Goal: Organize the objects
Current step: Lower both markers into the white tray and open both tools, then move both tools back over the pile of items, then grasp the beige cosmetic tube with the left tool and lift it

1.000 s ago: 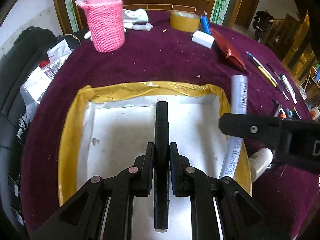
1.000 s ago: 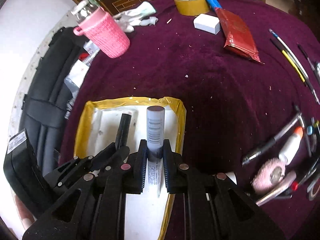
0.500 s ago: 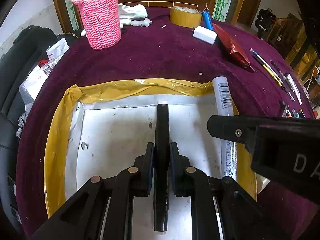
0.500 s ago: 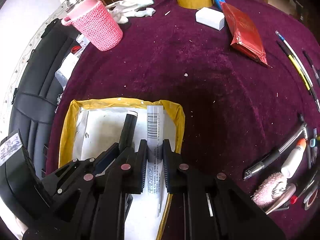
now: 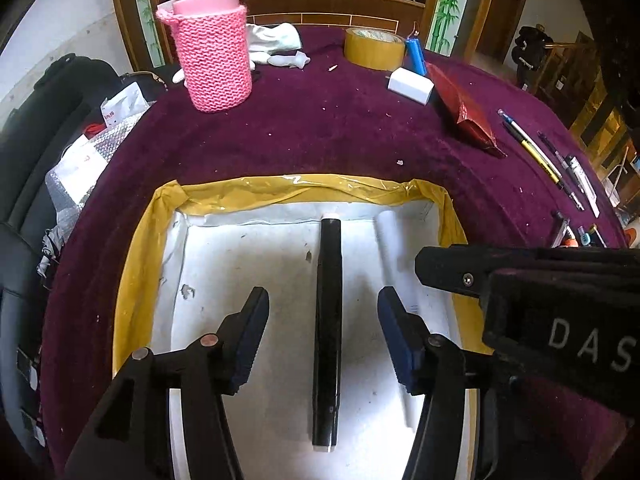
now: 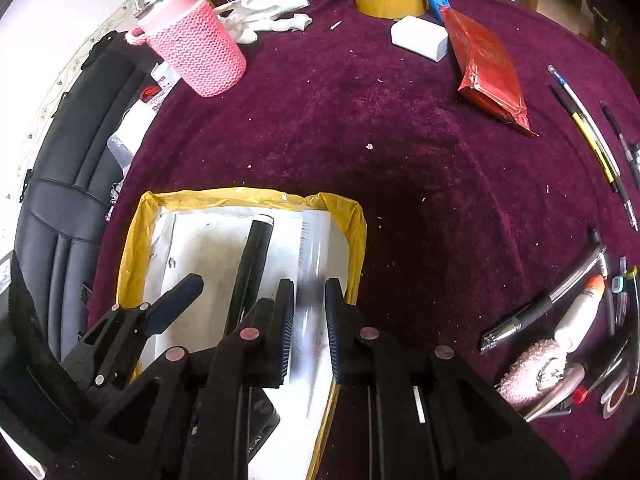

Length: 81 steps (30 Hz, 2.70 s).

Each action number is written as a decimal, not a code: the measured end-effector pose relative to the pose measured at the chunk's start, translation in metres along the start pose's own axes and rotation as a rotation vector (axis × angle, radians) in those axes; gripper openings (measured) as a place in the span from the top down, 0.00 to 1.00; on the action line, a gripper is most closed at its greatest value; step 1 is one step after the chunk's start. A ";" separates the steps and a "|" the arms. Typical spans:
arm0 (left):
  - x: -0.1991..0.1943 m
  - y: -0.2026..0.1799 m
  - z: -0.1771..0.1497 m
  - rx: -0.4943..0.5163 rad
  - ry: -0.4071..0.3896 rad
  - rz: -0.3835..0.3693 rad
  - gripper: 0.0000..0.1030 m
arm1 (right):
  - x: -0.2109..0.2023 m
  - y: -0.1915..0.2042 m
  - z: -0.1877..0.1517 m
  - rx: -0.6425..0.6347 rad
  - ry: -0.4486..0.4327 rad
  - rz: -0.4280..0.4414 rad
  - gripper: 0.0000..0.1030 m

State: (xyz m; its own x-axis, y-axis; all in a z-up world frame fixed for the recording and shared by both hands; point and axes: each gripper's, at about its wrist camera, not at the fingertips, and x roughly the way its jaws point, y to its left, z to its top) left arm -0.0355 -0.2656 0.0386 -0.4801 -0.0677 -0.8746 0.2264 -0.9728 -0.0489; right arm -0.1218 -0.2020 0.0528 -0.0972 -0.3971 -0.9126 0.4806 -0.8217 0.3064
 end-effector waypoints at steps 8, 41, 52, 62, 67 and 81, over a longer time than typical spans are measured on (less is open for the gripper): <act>-0.013 0.033 -0.006 -0.132 0.003 -0.066 0.51 | -0.031 -0.002 -0.007 0.032 -0.052 -0.010 0.86; -0.004 -0.223 -0.033 0.354 0.051 -0.205 0.51 | -0.175 -0.315 -0.207 0.474 -0.269 -0.165 0.07; -0.018 -0.234 -0.051 0.285 0.158 -0.413 0.47 | -0.166 -0.336 -0.202 0.421 -0.219 -0.118 0.07; -0.002 -0.243 -0.045 0.261 0.155 -0.365 0.86 | -0.165 -0.326 -0.192 0.339 -0.210 -0.087 0.07; 0.004 -0.252 -0.034 0.249 0.145 -0.322 0.79 | -0.167 -0.325 -0.187 0.311 -0.213 -0.095 0.07; 0.006 -0.242 -0.031 0.125 0.094 -0.270 0.78 | -0.174 -0.291 -0.129 0.137 -0.266 -0.129 0.07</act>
State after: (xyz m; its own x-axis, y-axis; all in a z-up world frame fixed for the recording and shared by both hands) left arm -0.0675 -0.0235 0.0303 -0.4271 0.2116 -0.8791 -0.0073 -0.9730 -0.2307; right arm -0.1326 0.1589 0.0872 -0.3828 -0.3646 -0.8488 0.3300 -0.9122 0.2430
